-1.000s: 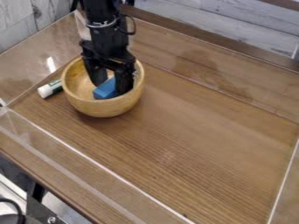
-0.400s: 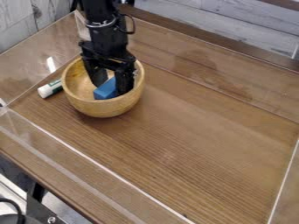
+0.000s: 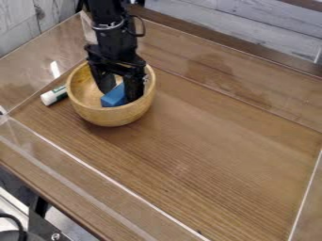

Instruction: Remove the blue block from inside the brown bowl and put it on the table

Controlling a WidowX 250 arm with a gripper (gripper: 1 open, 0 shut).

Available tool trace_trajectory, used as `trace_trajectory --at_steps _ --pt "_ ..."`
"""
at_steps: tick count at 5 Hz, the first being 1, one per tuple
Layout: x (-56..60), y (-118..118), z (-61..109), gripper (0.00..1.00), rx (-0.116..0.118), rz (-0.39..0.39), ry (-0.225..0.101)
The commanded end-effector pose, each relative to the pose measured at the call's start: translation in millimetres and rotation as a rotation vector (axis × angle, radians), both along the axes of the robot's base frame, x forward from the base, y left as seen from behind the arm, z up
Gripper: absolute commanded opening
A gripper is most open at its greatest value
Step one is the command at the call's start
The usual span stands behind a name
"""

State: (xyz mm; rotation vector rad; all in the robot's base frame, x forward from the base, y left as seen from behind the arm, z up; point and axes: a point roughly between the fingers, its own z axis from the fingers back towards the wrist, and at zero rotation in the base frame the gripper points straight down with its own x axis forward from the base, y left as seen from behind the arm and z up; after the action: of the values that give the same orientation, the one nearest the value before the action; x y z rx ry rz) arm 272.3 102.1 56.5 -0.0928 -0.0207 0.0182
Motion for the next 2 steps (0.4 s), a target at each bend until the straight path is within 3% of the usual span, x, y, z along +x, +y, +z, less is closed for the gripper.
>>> trace_trajectory --at_steps 1,2 --pt "8.6 6.2 12.6 1.00 0.017 0.012 -0.049" --pt "8.8 6.8 9.8 0.00 0.016 0.009 -0.050"
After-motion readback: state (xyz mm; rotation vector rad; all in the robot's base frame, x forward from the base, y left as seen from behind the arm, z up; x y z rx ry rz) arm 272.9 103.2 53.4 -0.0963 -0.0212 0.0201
